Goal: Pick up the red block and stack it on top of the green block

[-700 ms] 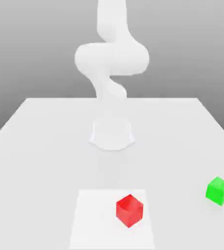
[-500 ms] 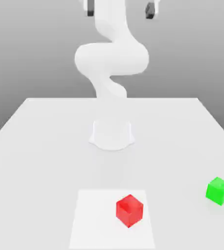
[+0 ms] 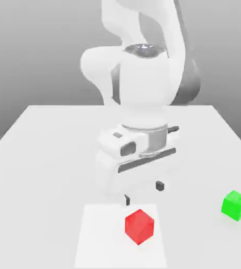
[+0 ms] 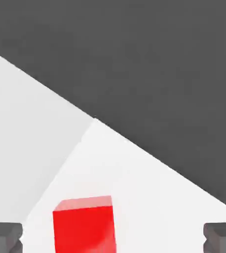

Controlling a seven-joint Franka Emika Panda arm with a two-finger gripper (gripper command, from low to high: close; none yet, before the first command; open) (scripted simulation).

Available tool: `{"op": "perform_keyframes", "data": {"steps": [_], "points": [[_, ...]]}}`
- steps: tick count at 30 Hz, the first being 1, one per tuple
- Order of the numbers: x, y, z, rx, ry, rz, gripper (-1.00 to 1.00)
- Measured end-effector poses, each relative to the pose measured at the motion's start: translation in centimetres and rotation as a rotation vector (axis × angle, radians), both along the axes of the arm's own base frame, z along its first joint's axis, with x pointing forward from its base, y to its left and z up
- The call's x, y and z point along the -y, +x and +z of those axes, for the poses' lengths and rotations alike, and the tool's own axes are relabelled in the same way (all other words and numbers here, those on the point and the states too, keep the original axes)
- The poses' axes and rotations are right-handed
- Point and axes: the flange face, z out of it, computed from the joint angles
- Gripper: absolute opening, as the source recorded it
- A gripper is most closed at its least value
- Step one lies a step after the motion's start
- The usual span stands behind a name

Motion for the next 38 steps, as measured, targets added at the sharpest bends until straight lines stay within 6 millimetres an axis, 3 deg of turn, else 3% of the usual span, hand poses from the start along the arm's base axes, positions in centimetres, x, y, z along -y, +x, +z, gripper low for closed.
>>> {"op": "perform_keyframes", "data": {"steps": [5, 6, 13, 19, 24, 29, 30, 31, 35, 36, 38], "points": [[0.1, -0.4, -5.8, -0.019, -0.005, 0.014, 0.0], [0.1, -0.5, -6.7, -0.019, -0.005, 0.014, -1.0], [0.1, -0.5, -6.9, -0.02, -0.005, 0.015, -1.0], [-0.2, -0.5, -1.3, -0.02, -0.004, 0.018, -1.0], [-12.8, -2.5, 0.7, -0.021, -0.003, 0.159, -1.0], [-24.6, -8.2, 2.4, -0.021, -0.005, 0.278, -1.0], [-26.2, -9.4, 2.5, -0.02, -0.006, 0.292, -1.0], [-26.6, -9.5, 1.9, -0.02, -0.006, 0.285, -1.0], [-26.8, -9.5, -2.5, -0.019, -0.007, 0.275, -1.0], [-26.8, -9.6, -3.2, -0.019, -0.007, 0.275, 1.0], [-26.8, -9.6, -3.2, -0.019, -0.007, 0.275, 1.0]]}}
